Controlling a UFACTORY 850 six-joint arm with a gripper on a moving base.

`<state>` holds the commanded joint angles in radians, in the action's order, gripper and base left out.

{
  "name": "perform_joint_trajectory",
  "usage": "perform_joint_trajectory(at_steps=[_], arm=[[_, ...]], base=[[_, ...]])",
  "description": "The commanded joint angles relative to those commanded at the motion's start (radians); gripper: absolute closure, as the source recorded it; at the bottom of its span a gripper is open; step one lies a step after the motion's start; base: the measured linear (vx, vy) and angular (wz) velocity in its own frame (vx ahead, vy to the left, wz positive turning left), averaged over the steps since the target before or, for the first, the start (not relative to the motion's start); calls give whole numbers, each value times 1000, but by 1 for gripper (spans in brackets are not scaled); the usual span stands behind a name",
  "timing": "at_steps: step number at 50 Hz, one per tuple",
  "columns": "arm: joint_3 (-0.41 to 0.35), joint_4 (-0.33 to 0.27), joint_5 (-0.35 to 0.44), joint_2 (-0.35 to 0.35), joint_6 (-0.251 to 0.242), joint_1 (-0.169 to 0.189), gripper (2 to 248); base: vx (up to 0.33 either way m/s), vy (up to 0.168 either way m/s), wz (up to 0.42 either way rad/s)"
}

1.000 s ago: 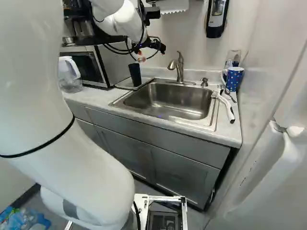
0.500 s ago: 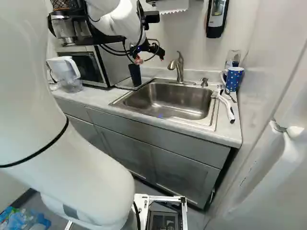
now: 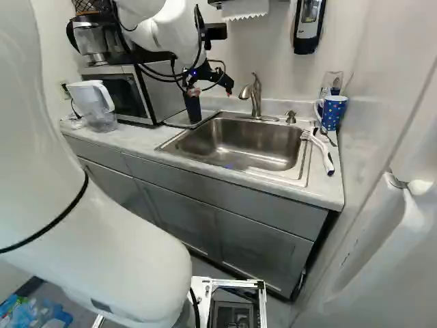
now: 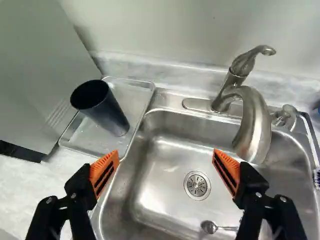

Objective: Rinse the cup and place it in the tray

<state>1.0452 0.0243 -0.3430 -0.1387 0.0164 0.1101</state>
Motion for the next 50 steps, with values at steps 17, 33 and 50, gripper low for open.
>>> perform_joint_trajectory(at_steps=[17, 33, 50], arm=[[-31, 0, -32, -33, 0, 11, 3], [-57, 0, -32, -62, 0, 37, 3], [-82, 0, -32, -91, 0, 67, 3]], base=[[0, 0, 0], [0, 0, 0], [0, 0, 0]])
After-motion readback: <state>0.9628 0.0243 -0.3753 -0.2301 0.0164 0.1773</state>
